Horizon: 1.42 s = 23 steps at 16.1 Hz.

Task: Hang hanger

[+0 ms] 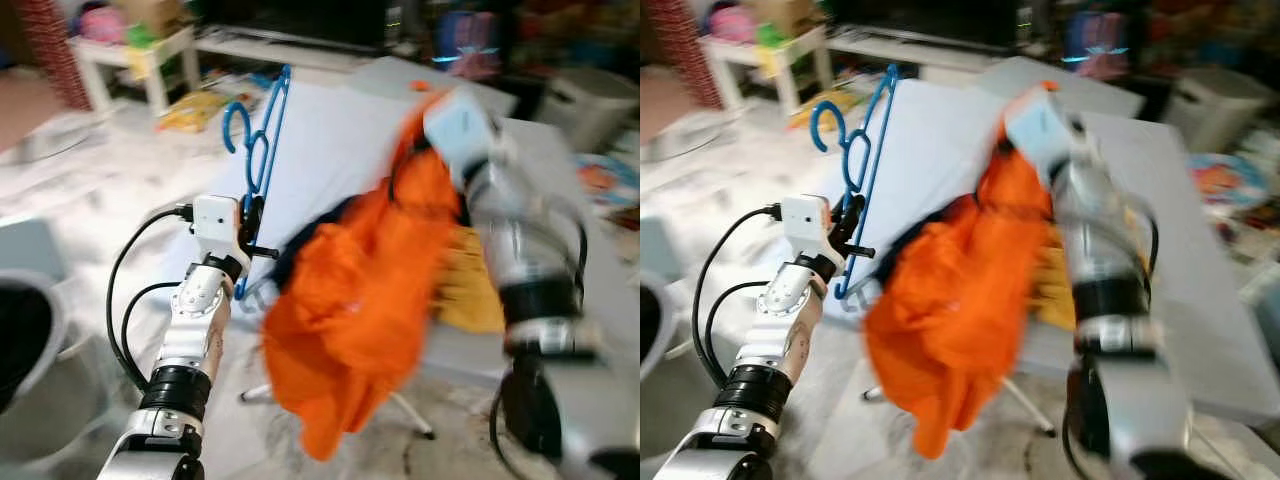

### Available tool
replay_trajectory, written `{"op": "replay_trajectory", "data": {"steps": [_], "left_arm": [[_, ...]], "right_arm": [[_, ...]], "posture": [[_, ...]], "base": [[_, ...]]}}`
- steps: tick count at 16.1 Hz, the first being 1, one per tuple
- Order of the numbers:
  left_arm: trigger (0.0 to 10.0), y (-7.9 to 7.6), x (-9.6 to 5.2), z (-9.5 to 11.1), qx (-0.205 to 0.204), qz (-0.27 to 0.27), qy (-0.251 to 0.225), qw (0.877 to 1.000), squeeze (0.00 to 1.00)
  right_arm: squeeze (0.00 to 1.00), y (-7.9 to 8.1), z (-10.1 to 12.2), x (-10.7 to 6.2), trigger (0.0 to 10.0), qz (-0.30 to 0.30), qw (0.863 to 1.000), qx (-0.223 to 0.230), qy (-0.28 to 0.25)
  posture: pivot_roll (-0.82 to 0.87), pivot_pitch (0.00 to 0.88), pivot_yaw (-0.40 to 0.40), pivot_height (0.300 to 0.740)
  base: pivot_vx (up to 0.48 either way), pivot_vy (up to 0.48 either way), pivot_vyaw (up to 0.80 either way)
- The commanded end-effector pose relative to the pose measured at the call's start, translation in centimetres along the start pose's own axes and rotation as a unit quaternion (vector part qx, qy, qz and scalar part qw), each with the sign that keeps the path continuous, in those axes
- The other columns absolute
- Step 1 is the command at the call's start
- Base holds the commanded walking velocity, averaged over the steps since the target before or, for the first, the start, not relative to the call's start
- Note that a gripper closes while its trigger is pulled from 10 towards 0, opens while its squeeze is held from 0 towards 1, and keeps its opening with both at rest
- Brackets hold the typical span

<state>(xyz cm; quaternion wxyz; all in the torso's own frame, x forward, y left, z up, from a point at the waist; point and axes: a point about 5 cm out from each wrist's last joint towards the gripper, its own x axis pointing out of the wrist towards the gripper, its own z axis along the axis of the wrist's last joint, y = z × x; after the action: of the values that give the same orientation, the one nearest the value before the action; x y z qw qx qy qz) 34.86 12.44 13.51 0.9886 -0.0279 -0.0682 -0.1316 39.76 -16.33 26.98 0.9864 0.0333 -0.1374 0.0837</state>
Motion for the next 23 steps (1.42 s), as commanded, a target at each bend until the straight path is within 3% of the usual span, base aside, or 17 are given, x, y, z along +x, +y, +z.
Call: {"op": "replay_trajectory", "data": {"steps": [1, 6, 9, 13, 15, 16, 17, 18, 19, 20, 21, 22, 23], "left_arm": [[10.0, -0.9, -0.5, -1.6, -0.008, -0.011, 0.033, 0.999, 0.0], [10.0, -1.1, -0.6, -1.9, -0.01, -0.012, 0.037, 0.999, 0.0], [10.0, -1.0, -0.6, -2.3, 0.011, 0.009, 0.051, 0.999, 0.0], [10.0, -1.5, -0.6, -2.6, 0.011, 0.008, 0.054, 0.998, 0.0], [10.0, -1.5, -0.6, -2.6, 0.01, 0.016, 0.051, 0.998, 0.0], [10.0, -1.6, -0.7, -2.6, 0.009, 0.019, 0.05, 0.999, 0.0], [10.0, -1.6, -0.7, -2.6, 0.008, 0.02, 0.05, 0.999, 0.0], [10.0, -1.7, -0.9, -2.7, 0.007, 0.021, 0.05, 0.999, 0.0], [10.0, -1.7, -0.9, -2.7, 0.007, 0.021, 0.05, 0.999, 0.0], [10.0, -1.8, -0.9, -2.8, 0.006, 0.02, 0.05, 0.999, 0.0], [10.0, -1.9, -0.9, -2.8, 0.004, 0.017, 0.051, 0.999, 0.0], [10.0, -1.9, -0.9, -2.8, 0.004, 0.015, 0.051, 0.999, 0.0], [10.0, -2.0, -0.8, -2.8, 0.002, 0.011, 0.051, 0.999, 0.0]], "right_arm": [[0.0, -0.9, 1.1, 0.7, 10.0, -0.02, 1.0, 0.0, -0.012], [0.0, -0.1, 5.9, 3.4, 10.0, -0.014, 0.997, -0.012, -0.072], [0.0, -0.4, 8.3, 3.8, 10.0, -0.021, 0.993, 0.001, -0.113], [0.0, -0.5, 13.5, 4.4, 10.0, -0.028, 0.982, 0.007, -0.187], [0.0, -1.3, 15.5, 4.2, 10.0, -0.063, 0.974, 0.0, -0.218], [0.0, -1.5, 14.7, 4.1, 10.0, -0.07, 0.975, -0.005, -0.212], [0.0, -1.3, 12.6, 4.2, 10.0, -0.059, 0.981, -0.025, -0.184], [0.0, -1.0, 8.9, 3.9, 10.0, -0.036, 0.988, -0.061, -0.137], [0.0, -0.9, 7.7, 3.8, 10.0, -0.028, 0.99, -0.073, -0.121], [0.0, -0.8, 4.4, 3.2, 10.0, -0.01, 0.992, -0.105, -0.074], [0.0, -1.0, -1.8, 1.2, 10.0, 0.036, 0.986, -0.161, 0.029], [0.0, -1.1, -3.4, 0.4, 10.0, 0.055, 0.981, -0.176, 0.057], [1.0, -1.7, -5.9, -1.3, 10.0, 0.088, 0.971, -0.198, 0.1]], "posture": [[0.18, 0.0, -0.107, 0.74], [0.19, 0.0, -0.111, 0.74], [0.18, 0.0, -0.109, 0.74], [0.19, 0.0, -0.122, 0.74], [0.2, 0.0, -0.135, 0.74], [0.2, 0.0, -0.14, 0.74], [0.2, 0.0, -0.141, 0.74], [0.2, 0.0, -0.141, 0.74], [0.2, 0.0, -0.14, 0.74], [0.19, 0.0, -0.138, 0.74], [0.18, 0.0, -0.131, 0.74], [0.18, 0.0, -0.131, 0.74], [0.17, 0.0, -0.125, 0.74]], "base": [[0.281, 0.0, 0.0], [0.326, 0.0, 0.0], [0.0, 0.0, 0.0], [0.0, 0.0, 0.0], [0.0, 0.0, 0.0], [0.0, 0.0, 0.0], [0.0, 0.0, 0.0], [0.0, 0.0, 0.0], [0.0, 0.0, 0.0], [0.0, 0.0, 0.0], [0.0, 0.0, 0.0], [0.0, 0.0, 0.0], [0.0, 0.0, 0.0]]}}
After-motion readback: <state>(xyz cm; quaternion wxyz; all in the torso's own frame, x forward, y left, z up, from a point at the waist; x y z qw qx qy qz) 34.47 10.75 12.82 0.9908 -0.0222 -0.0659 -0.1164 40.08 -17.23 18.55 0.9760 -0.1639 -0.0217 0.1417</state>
